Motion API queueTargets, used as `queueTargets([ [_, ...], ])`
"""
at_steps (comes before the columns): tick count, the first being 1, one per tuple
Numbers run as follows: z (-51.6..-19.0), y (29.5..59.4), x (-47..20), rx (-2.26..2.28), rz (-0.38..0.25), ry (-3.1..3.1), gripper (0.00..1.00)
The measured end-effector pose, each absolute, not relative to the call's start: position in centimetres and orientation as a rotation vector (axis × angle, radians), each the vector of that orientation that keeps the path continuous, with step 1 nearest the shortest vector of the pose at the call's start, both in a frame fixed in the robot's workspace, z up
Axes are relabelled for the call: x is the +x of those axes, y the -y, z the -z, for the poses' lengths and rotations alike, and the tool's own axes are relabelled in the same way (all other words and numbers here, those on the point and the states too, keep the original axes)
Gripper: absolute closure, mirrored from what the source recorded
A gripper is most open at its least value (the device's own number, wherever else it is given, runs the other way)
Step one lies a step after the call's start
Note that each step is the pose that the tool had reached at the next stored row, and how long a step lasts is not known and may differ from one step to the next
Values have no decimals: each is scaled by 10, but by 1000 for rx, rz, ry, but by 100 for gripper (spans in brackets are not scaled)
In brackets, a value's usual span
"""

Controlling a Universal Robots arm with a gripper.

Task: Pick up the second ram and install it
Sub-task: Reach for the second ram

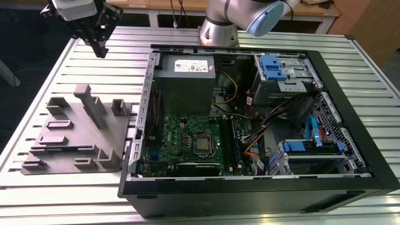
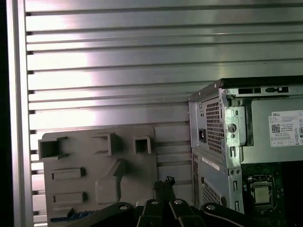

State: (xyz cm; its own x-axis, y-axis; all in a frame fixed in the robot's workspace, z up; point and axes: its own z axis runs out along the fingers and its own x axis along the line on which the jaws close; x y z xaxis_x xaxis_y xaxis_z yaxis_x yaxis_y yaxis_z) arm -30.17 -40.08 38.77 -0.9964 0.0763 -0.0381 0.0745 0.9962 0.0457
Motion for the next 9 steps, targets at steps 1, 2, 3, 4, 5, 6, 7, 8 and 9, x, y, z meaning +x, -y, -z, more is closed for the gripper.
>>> queueTargets([
  [1,-387,401,-303,117,-69,-3099,93],
  [2,-387,402,-304,117,-69,-3099,93],
  [3,-386,403,-305,117,-69,-3099,93],
  [4,-385,404,-307,117,-69,-3099,93],
  [5,-385,405,-308,117,-69,-3099,93],
  [6,-384,405,-309,117,-69,-3099,93],
  [7,-384,406,-311,117,-69,-3099,93],
  [8,-383,408,-312,117,-69,-3099,93],
  [9,-383,409,-313,117,-69,-3099,93],
])
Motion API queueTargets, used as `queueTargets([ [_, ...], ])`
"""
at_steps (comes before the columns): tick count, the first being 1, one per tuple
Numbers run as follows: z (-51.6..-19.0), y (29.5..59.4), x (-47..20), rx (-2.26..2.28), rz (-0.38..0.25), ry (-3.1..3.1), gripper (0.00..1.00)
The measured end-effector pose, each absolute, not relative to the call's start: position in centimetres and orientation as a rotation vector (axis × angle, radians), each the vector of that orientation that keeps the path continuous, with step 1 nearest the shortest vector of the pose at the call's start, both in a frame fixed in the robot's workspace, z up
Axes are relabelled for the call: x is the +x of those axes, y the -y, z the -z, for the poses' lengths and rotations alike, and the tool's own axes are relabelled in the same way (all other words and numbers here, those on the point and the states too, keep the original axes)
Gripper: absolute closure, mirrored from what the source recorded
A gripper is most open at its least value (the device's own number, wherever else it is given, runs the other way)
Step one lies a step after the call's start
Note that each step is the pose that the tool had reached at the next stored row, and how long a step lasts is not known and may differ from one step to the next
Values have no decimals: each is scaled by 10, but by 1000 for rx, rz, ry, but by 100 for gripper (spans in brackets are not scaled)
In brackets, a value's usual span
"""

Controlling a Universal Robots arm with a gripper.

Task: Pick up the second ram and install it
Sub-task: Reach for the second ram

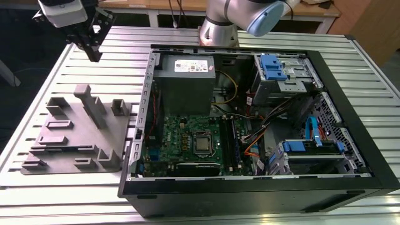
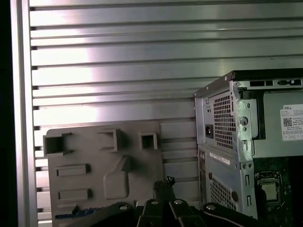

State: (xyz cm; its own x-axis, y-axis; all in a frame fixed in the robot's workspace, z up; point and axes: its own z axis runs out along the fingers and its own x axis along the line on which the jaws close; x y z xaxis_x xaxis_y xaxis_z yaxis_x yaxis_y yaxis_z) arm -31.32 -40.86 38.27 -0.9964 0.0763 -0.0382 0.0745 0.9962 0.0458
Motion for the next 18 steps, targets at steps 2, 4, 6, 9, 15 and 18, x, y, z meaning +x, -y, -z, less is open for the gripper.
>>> queueTargets([
  [2,-382,411,-315,117,-69,-3099,93],
  [4,-381,413,-318,117,-69,-3099,93],
  [6,-380,415,-322,117,-69,-3099,93],
  [9,-379,417,-327,117,-69,-3099,93],
  [15,-378,422,-337,117,-69,-3099,93],
  [18,-378,424,-342,117,-69,-3099,93],
])
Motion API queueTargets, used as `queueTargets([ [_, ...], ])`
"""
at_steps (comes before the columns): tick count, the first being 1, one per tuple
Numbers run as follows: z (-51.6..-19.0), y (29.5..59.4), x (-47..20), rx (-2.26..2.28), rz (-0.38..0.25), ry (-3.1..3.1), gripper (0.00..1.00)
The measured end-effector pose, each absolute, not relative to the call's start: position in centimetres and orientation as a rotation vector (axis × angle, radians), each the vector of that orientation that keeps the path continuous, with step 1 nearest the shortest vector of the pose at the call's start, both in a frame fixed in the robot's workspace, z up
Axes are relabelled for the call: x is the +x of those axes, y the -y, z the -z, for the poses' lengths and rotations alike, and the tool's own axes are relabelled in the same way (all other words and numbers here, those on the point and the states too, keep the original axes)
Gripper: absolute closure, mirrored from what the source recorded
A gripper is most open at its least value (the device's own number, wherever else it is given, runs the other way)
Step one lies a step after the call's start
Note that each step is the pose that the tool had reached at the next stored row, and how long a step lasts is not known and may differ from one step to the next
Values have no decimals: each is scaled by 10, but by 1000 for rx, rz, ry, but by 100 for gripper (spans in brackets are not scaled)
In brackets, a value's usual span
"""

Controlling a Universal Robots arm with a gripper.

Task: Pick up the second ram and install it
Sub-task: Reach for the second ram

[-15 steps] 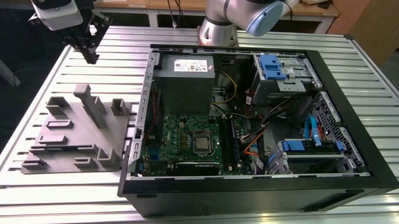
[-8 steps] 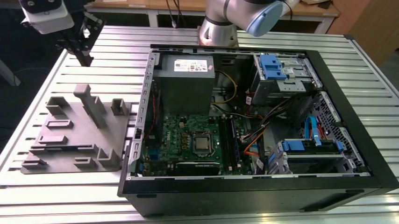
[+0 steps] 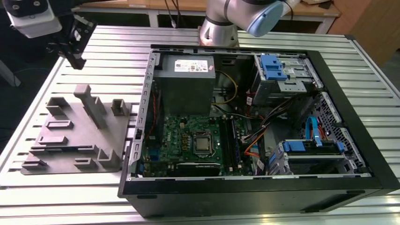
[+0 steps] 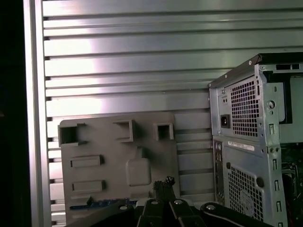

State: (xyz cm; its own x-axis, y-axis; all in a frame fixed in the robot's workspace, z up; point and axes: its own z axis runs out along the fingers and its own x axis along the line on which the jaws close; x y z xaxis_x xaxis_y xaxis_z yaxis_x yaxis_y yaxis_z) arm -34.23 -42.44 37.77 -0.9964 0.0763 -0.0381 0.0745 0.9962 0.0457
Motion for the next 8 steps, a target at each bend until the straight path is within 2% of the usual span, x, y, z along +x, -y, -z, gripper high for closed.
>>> queueTargets([
  [8,-377,431,-356,117,-69,-3099,93],
])
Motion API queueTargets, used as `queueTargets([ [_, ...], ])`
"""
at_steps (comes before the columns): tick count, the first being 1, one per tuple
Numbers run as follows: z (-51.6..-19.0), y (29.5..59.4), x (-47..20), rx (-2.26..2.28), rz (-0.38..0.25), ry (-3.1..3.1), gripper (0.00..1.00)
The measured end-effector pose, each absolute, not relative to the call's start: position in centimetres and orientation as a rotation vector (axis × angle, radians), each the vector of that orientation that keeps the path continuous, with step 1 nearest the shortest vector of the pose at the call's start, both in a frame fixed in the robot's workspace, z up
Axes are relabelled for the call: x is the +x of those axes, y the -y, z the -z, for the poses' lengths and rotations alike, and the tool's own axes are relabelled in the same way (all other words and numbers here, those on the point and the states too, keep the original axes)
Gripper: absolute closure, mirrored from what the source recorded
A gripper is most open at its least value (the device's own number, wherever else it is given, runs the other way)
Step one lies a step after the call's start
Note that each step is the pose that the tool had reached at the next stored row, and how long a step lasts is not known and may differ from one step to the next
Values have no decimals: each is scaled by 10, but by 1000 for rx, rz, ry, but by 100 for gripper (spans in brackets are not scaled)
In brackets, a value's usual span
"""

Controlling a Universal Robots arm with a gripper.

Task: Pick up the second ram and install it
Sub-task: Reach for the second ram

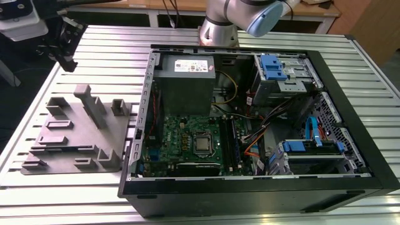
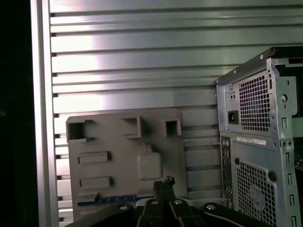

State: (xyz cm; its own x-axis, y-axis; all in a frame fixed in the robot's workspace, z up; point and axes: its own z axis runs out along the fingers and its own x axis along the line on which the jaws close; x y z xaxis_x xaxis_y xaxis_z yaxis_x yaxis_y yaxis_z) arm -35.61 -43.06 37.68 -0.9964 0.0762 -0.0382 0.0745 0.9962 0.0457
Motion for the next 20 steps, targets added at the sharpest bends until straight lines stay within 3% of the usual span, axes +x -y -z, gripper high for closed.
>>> queueTargets([
  [20,-375,445,-386,117,-69,-3099,93],
])
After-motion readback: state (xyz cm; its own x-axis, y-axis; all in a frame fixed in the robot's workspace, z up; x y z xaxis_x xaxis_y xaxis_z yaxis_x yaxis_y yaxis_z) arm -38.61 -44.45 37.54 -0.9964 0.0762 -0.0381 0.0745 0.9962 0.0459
